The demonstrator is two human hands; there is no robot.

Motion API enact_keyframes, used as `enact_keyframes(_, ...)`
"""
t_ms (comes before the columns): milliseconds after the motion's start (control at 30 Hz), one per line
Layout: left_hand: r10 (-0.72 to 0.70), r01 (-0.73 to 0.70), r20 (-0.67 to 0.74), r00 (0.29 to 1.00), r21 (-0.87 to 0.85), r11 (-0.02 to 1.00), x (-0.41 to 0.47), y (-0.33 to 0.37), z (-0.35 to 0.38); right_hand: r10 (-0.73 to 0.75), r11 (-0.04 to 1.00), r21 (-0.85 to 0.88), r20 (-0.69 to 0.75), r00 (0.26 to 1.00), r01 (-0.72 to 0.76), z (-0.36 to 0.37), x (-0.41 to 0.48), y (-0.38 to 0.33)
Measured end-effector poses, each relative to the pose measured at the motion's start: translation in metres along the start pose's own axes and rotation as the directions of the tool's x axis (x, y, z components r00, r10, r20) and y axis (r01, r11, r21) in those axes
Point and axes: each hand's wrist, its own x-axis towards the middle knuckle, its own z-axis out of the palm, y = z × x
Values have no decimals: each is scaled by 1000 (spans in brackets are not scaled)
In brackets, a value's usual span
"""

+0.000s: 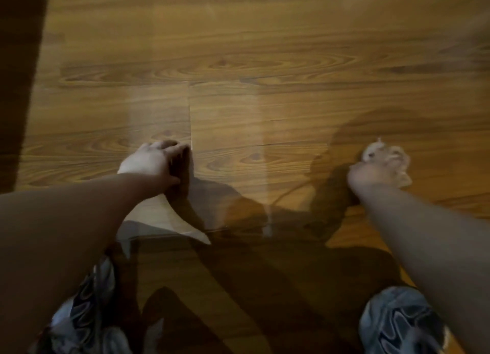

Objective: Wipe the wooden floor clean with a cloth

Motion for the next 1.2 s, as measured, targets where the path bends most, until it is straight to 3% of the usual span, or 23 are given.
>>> enact_keyframes(67,-49,50,34,998,-28,998,10,-2,-7,-133,954,-269,23,991,134,43,-51,-7)
enact_keyframes(100,-73,75,74,995,-34,997,13,-3,-10,-306,911,-261,93,947,320,72,-77,-11)
enact_keyframes(133,-88,92,102,991,-38,995,19,-4,-12,-477,834,-205,194,857,511,96,-105,-20)
enact_keyframes(167,-106,112,121,987,-41,993,22,-3,-15,-633,677,-193,339,695,711,113,-133,-29)
enact_keyframes(233,-115,123,118,986,-59,991,31,0,-16,-796,272,-95,536,279,958,124,-149,-39)
enact_keyframes(267,-121,130,116,986,-72,989,34,3,-17,-806,205,-52,558,198,977,116,-136,-42)
enact_keyframes(300,-125,136,116,985,-87,987,37,7,-17,-823,184,-77,532,196,980,107,-115,-39)
enact_keyframes(333,-129,142,116,985,-108,984,40,10,-18,-840,244,-143,463,282,959,95,-90,-33)
enact_keyframes(400,-131,148,122,984,-135,980,45,14,-19,-768,552,-243,225,599,798,60,-33,-16)
enact_keyframes(467,-144,158,110,984,-134,978,48,15,-20,-452,872,-224,-22,892,436,20,17,3)
enact_keyframes(500,-155,168,102,983,-133,977,49,15,-19,-244,962,-151,-93,965,228,3,33,7)
enact_keyframes(567,-175,185,83,981,-136,973,49,16,-14,24,997,-72,-152,988,-35,-6,43,3)
enact_keyframes(600,-181,190,73,981,-136,972,50,15,-13,30,992,-117,-161,986,-50,1,37,-7)
enact_keyframes(700,-191,197,57,980,-121,973,53,13,-10,-403,861,-349,-21,915,371,61,-10,-50)
enact_keyframes(767,-203,208,58,977,-96,973,55,13,-11,-703,589,-313,255,663,745,102,-51,-85)
enact_keyframes(833,-211,217,78,974,-74,973,56,13,-11,-784,321,-142,515,347,936,114,-66,-113)
enact_keyframes(867,-214,221,89,973,-74,972,57,12,-11,-797,252,-107,541,269,962,113,-58,-119)
enact_keyframes(900,-215,223,109,971,-76,972,58,11,-12,-806,232,-117,532,258,966,107,-46,-122)
enact_keyframes(933,-212,223,129,969,-78,972,60,11,-13,-834,280,-119,461,303,952,97,-30,-119)
enact_keyframes(967,-209,223,148,967,-80,972,62,11,-14,-842,416,-44,358,403,908,84,-9,-113)
enact_keyframes(1067,-207,222,194,959,-60,973,65,12,-15,-527,829,-214,11,850,516,39,53,-93)
enact_keyframes(1133,-214,230,215,953,-52,972,67,11,-18,-320,939,-162,-97,943,302,24,65,-100)
enact_keyframes(1200,-209,229,230,951,-67,971,68,12,-18,-298,945,-173,-106,949,277,44,40,-122)
